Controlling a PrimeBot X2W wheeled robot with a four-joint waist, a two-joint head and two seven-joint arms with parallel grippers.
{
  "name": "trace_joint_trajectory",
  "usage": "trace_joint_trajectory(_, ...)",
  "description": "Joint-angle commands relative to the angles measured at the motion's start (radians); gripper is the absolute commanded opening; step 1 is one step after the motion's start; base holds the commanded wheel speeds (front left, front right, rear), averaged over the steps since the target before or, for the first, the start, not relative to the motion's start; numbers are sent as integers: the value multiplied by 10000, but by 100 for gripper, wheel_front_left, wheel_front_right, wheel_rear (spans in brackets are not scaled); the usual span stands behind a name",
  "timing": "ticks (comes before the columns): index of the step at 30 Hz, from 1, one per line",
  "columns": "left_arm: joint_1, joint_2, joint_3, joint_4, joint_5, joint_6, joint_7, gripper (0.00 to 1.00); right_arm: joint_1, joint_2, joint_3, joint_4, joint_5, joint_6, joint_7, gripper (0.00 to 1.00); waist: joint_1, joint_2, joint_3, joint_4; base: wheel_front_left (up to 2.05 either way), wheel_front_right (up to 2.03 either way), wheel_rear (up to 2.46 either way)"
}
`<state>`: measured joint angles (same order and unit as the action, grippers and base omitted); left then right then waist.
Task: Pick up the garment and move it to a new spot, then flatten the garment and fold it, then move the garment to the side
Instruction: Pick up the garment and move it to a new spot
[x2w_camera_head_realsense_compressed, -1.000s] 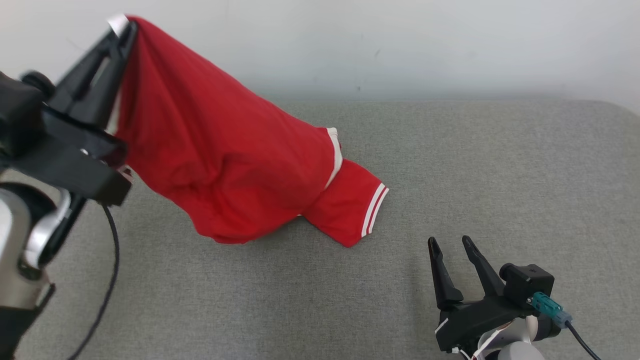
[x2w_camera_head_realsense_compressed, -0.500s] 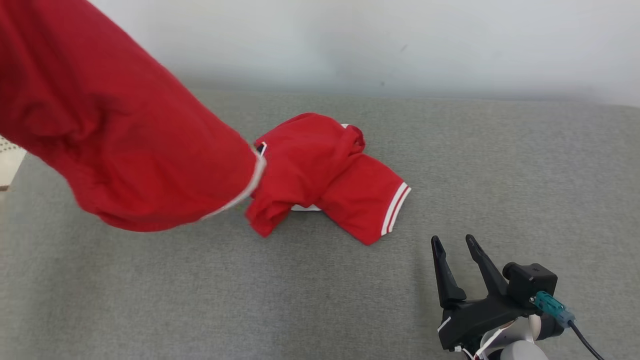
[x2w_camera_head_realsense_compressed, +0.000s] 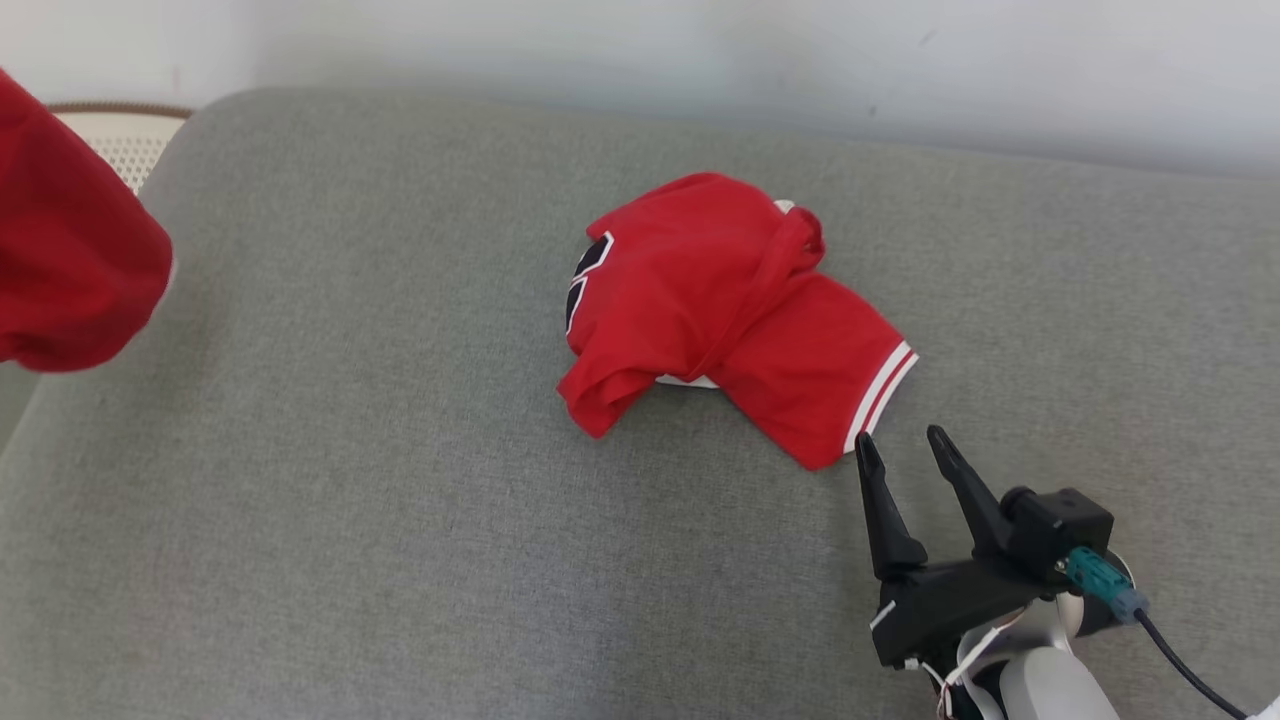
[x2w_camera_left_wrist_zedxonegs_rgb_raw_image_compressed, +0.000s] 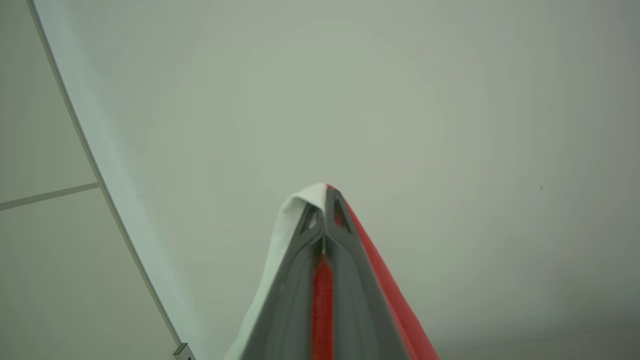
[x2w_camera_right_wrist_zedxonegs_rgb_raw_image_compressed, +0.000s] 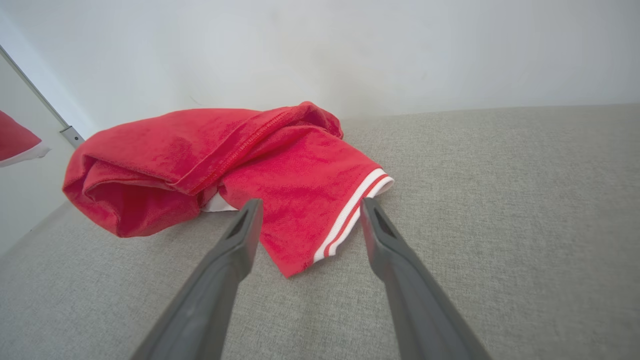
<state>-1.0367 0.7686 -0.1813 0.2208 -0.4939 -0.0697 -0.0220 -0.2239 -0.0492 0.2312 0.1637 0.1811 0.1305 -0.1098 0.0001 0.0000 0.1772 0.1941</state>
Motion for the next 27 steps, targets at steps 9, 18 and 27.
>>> trace_joint_trajectory(9,735,104,319,1565,-261,-29,-1024,0,-495,-22,314,-651,-505,4,386,100,-1,0,1181,179,0,0,0)
trace_joint_trajectory(18,1262,-426,257,3043,-594,-140,-1723,0,-660,-33,506,-1339,-795,4,719,100,-1,0,1714,-122,0,0,0)
trace_joint_trajectory(27,1558,-981,-85,4553,-706,-340,-2110,0,-723,-109,626,-1620,-884,4,859,100,-1,0,1868,-339,0,0,0)
